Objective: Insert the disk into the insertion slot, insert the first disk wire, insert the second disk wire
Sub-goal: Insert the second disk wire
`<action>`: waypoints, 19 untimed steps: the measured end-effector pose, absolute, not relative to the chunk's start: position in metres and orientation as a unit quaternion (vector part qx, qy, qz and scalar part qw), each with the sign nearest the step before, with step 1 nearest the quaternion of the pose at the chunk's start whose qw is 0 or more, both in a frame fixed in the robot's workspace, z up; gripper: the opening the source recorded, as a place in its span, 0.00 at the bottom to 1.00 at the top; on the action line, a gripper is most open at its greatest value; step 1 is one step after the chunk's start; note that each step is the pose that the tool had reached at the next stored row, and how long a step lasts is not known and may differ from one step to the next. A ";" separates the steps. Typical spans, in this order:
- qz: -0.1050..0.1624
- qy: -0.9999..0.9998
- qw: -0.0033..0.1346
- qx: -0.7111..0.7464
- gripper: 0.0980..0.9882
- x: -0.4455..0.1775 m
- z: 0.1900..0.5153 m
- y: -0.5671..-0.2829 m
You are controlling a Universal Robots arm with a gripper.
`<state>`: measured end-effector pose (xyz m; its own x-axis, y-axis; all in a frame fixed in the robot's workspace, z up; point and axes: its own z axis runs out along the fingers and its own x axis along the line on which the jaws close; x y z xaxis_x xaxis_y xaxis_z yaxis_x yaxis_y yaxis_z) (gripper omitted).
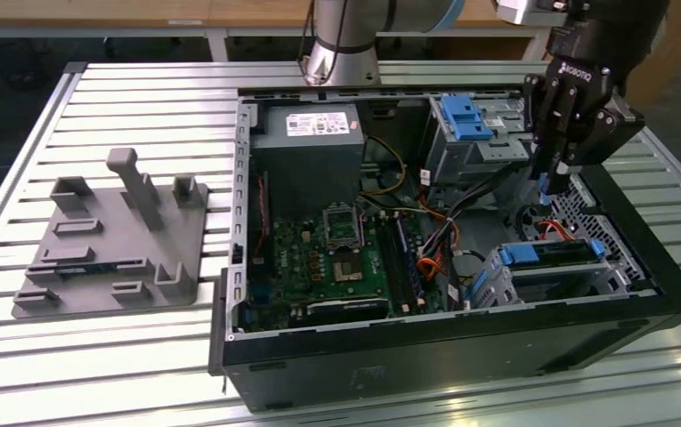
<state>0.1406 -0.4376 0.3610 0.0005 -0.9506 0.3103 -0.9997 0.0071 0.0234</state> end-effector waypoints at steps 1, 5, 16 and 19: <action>0.104 -0.699 0.122 0.697 0.29 0.141 0.360 -0.437; 0.117 -0.696 0.137 0.695 0.29 0.140 0.358 -0.438; 0.132 -0.688 0.153 0.697 0.29 0.140 0.346 -0.437; 0.132 -0.688 0.153 0.697 0.29 0.139 0.342 -0.437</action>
<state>0.1395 -0.4372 0.3423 0.0184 -0.9186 0.3948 -0.9995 -0.0065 0.0315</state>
